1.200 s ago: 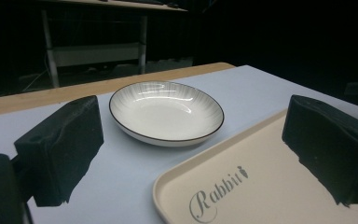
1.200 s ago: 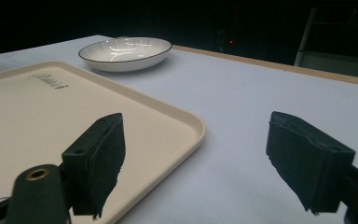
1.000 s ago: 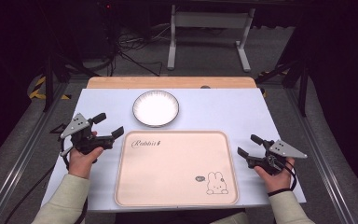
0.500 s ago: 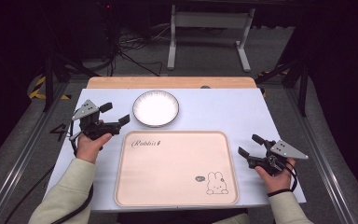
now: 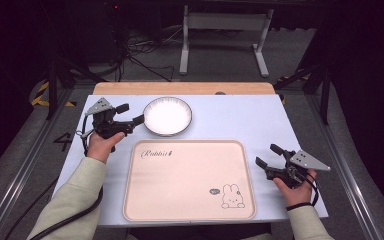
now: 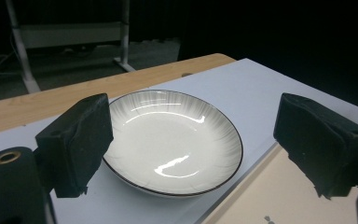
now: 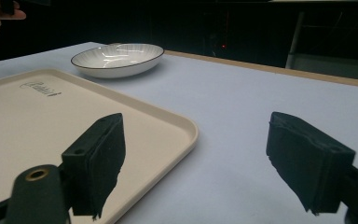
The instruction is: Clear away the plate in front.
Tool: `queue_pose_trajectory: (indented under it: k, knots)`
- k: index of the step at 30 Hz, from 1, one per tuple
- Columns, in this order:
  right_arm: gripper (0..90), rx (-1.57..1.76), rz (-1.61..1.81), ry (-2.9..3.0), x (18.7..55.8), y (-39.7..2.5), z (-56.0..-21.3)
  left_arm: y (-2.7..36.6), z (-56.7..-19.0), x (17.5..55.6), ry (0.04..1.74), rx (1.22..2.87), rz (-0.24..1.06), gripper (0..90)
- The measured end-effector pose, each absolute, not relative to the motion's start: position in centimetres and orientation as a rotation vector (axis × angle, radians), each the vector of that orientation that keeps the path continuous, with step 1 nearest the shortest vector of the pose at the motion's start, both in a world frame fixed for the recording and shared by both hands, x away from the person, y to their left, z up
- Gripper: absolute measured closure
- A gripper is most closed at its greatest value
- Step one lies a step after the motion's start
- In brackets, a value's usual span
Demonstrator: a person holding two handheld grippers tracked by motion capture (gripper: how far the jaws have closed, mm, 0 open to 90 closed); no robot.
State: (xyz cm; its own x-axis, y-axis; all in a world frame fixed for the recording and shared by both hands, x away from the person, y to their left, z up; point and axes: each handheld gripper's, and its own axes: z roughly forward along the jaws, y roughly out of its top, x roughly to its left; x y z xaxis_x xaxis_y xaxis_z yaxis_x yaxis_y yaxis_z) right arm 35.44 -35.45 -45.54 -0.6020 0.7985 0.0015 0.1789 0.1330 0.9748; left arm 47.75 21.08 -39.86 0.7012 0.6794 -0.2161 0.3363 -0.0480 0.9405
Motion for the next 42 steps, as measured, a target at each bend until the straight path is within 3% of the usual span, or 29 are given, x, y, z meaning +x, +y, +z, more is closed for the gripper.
queue_pose_trajectory:
  k: [9, 15, 30, 42]
  knots:
    - [20.7, 0.938, 1.495, 1.877, 35.4, -35.4, -45.5, 21.5, -40.4, 49.4, 0.944, 1.613, 0.331, 12.2]
    - [21.4, 0.937, 1.492, 1.886, 35.5, -35.4, -45.5, 22.3, -41.9, 51.2, 1.065, 1.507, 0.228, 15.9]
    - [22.2, 0.931, 1.484, 1.893, 35.5, -35.3, -45.5, 21.3, -44.2, 52.3, 1.143, 1.609, 0.345, 16.9]
    - [23.2, 0.926, 1.477, 1.895, 35.4, -35.2, -45.5, 20.4, -45.6, 53.4, 1.214, 1.683, 0.293, 18.4]
